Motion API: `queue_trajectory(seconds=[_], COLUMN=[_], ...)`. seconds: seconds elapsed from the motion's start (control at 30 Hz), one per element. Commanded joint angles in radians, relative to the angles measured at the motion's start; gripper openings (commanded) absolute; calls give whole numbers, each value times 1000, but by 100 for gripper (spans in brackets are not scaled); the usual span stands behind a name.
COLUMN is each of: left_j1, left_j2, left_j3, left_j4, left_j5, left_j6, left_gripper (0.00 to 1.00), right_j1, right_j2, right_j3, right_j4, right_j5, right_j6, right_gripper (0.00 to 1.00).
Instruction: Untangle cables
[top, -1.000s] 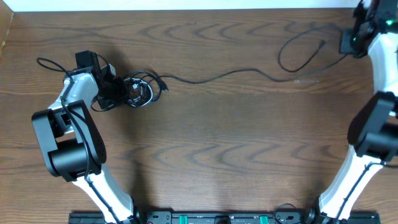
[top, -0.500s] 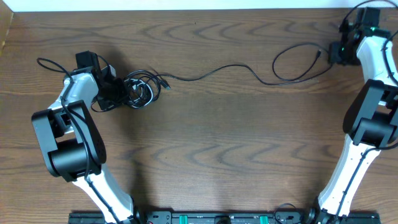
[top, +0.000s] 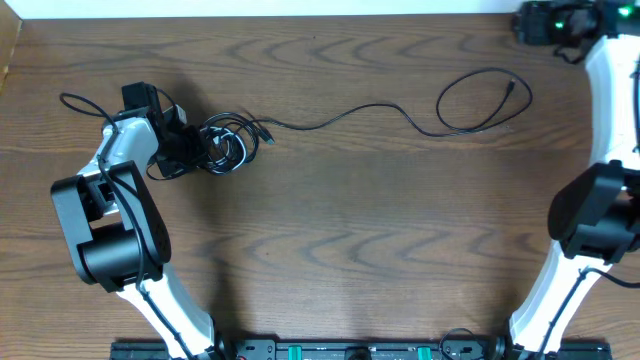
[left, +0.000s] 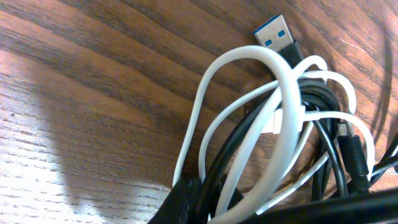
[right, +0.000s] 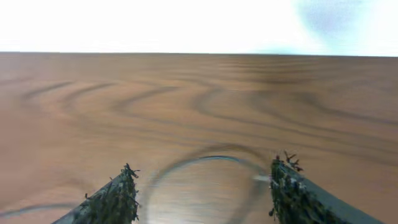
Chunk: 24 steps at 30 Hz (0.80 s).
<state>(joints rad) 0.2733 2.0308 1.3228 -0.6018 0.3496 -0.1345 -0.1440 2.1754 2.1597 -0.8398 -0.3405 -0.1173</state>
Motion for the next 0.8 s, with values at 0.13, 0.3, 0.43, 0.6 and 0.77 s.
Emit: queue_trajectory(seconds=[0.13,0.3,0.43,0.6,0.77], left_j1=[5,5,5,-4,-34], left_j2=[-4,-4,-4,-4,-3], left_j3=[-5,-5,-6,-10,-10], left_j4=[-11,-11,-19,-26,-34], left_j5=[-21,-21,-21,-21,-21], left_j6=[-2,-2,-2,3,6], left_gripper=[13,14,13,13,11], right_j1=[195,335,439,506,526], right_j2=[32,35,36,39,48], right_j3=[-3,-4,-4,-4,-4], right_j4=[-9,-32,-82,-106,-105], right_j5=[-205,-205,-206,-229,-242], right_j6=[-118,-367,-578,-677,-685], right_gripper=[75,75,69,40,23])
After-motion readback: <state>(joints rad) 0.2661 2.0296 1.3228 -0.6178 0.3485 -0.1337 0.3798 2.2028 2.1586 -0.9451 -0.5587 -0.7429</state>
